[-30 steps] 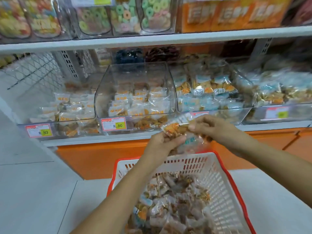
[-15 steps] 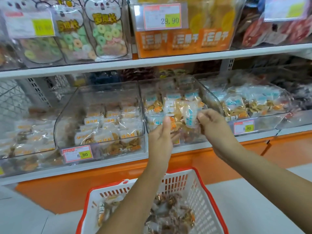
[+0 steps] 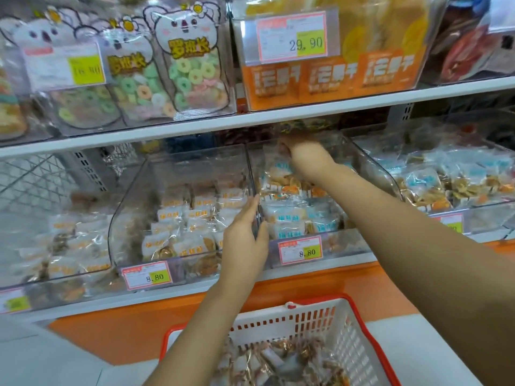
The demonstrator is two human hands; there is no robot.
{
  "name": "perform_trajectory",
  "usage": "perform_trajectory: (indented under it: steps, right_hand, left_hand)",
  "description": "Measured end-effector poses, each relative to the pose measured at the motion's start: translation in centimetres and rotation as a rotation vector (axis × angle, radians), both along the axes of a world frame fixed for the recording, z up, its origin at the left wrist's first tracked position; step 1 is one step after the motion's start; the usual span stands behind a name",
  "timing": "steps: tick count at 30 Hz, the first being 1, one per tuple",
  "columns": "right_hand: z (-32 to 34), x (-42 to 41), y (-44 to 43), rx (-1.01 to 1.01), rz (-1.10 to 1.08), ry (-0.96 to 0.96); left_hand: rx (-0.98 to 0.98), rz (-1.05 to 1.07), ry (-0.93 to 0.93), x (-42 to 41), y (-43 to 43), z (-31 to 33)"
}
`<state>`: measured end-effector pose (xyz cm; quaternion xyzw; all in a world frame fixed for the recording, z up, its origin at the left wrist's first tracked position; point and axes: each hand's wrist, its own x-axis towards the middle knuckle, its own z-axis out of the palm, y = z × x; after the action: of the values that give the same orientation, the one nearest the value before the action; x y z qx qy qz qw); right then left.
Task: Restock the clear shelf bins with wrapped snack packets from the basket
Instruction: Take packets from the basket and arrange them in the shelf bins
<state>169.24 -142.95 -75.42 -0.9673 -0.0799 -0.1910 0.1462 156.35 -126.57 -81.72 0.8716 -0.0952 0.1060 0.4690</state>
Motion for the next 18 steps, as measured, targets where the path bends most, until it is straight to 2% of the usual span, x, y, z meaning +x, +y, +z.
perform_trajectory:
  steps: [2, 4, 7, 9, 11, 14, 16, 18]
  right_hand:
    - [0.1, 1.2, 1.3, 0.019, 0.002, 0.019]
    - [-0.4, 1.8, 2.2, 0.058, 0.095, 0.073]
    - [-2.2, 2.2, 2.1, -0.022, 0.193, 0.246]
    - [-3.3, 2.4, 1.6, -0.069, 0.172, 0.251]
    - [-3.7, 2.2, 1.0, -0.054, 0.08, 0.155]
    - [-3.7, -0.3, 1.1, 0.0, -0.102, -0.165]
    - [-3.5, -3.9, 2.2, 0.164, -0.074, -0.391]
    - [-4.4, -8.4, 3.5, 0.272, 0.084, -0.438]
  left_hand:
    - [-0.014, -0.007, 0.012, 0.2, 0.2, 0.0]
    - [-0.029, -0.012, 0.015, 0.5, 0.3, -0.1]
    - [-0.037, -0.033, 0.011, 0.5, 0.5, -0.1]
    - [-0.033, -0.038, 0.016, 0.4, 0.7, 0.1]
    - [-0.028, -0.046, 0.008, 0.2, 0.9, 0.1]
    - [-0.083, -0.061, -0.033, -1.1, 1.6, -0.3]
    - [-0.143, -0.056, -0.102, -2.6, 3.0, -0.8]
    - [-0.136, -0.032, -0.174, -4.3, 4.8, -2.1]
